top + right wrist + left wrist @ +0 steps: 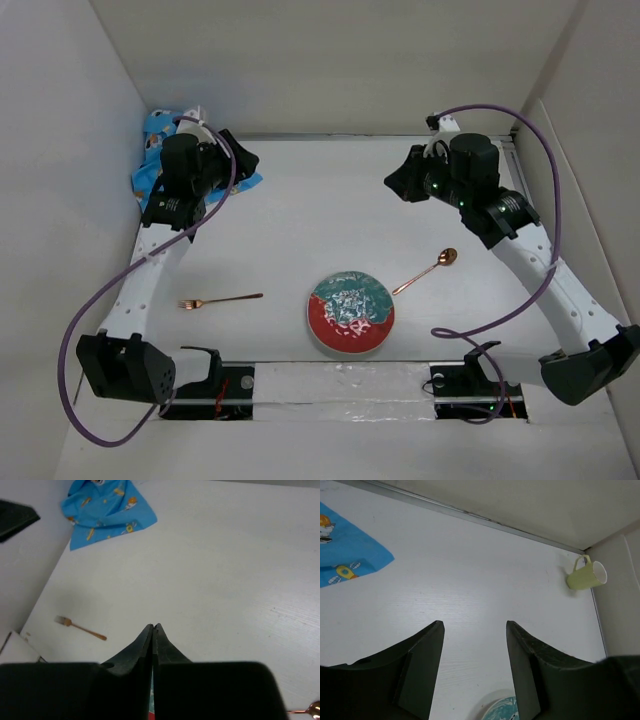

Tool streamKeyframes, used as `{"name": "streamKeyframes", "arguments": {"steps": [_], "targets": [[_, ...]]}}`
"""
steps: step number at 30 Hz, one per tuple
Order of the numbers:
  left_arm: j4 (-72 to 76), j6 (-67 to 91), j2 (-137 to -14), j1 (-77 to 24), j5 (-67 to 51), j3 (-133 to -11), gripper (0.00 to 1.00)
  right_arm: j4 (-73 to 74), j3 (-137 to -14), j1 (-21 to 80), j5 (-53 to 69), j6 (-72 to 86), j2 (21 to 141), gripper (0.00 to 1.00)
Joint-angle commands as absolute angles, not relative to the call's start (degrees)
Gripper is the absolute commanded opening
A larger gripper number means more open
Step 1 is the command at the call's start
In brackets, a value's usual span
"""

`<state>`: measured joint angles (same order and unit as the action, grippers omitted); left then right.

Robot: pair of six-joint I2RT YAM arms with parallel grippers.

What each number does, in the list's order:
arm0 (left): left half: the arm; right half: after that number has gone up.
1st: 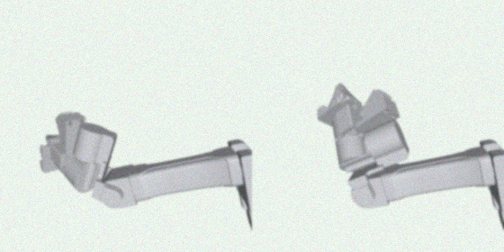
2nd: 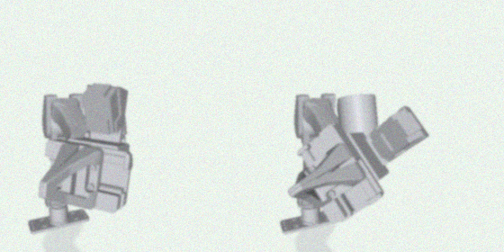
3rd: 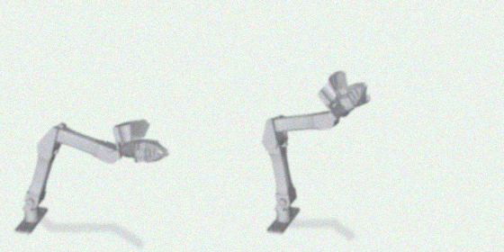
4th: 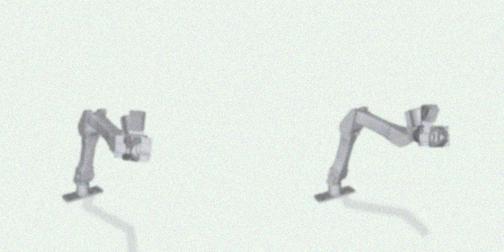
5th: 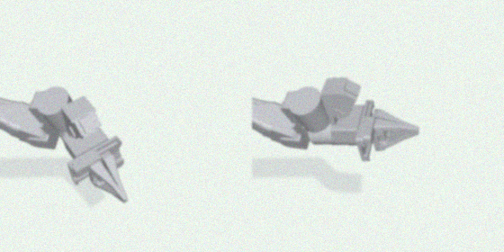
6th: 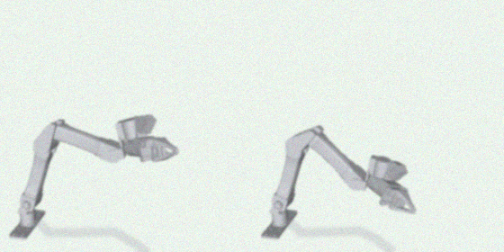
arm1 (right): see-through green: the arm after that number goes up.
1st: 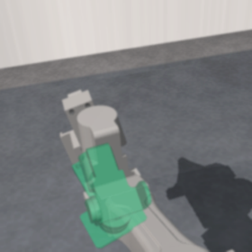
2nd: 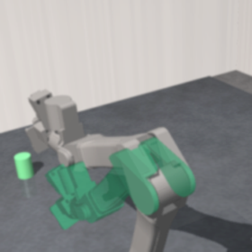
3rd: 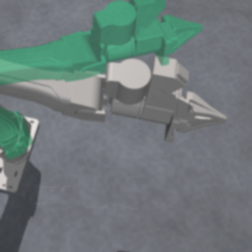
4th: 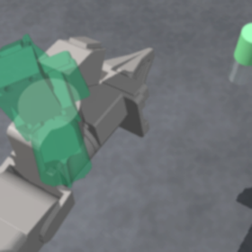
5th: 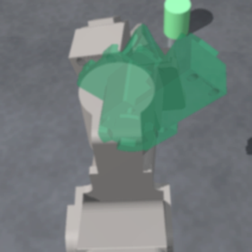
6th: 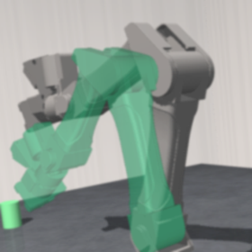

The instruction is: Set the dinner table for one person

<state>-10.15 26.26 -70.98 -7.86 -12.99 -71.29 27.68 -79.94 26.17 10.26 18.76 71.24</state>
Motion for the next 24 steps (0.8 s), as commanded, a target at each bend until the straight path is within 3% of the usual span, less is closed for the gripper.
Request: {"name": "streamKeyframes", "arguments": {"steps": [1,2,4,5,6,11,13,14,15,17,21,23,24], "targets": [[-8.9,26.6,-71.6,-7.7,-9.6,-74.7,0.49,23.5,-80.5,26.0,16.5,18.2,71.0,0.0],[-8.9,26.7,-72.3,-7.7,-8.8,-75.0,0.47,23.0,-79.9,25.5,18.3,18.0,71.0,0.0],[-8.9,27.3,-74.8,-7.7,-4.5,-75.4,0.26,22.5,-78.9,25.5,21.1,18.0,70.8,0.0],[-9.8,28.1,-75.9,-7.7,-2.8,-76.7,0.06,22.4,-77.5,25.5,21.3,18.0,70.8,0.0],[-10.5,28.5,-79.1,-7.7,2.4,-77.8,0.0,22.3,-77.0,25.5,21.4,18.0,70.7,0.0],[-16.9,29.7,-92.2,-3.5,9.6,-87.9,0.0,22.5,-75.8,25.0,20.7,17.9,71.0,0.0],[-16.7,28.9,-97.8,-2.2,12.6,-90.5,0.11,23.0,-76.1,25.0,21.3,17.8,71.5,0.0],[-15.7,28.0,-99.3,-2.2,14.5,-91.7,0.19,22.9,-75.8,25.0,21.4,17.9,71.4,0.0],[-15.2,26.6,-102.6,-2.2,16.9,-92.6,0.39,22.2,-75.4,25.0,21.7,17.9,71.0,0.0],[-15.8,25.6,-106.9,-0.4,16.7,-97.3,0.53,22.7,-75.8,25.0,21.9,17.9,71.2,0.0],[-22.0,23.3,-120.2,1.0,17.4,-107.6,0.55,23.1,-75.8,25.0,20.7,17.8,70.9,0.03],[-23.7,22.5,-122.7,1.8,17.1,-110.6,0.6,23.7,-75.3,25.0,20.3,18.2,70.5,0.11],[-23.5,22.3,-124.3,2.6,17.0,-111.2,0.66,23.8,-75.0,25.6,19.7,18.2,70.1,0.24]]}}
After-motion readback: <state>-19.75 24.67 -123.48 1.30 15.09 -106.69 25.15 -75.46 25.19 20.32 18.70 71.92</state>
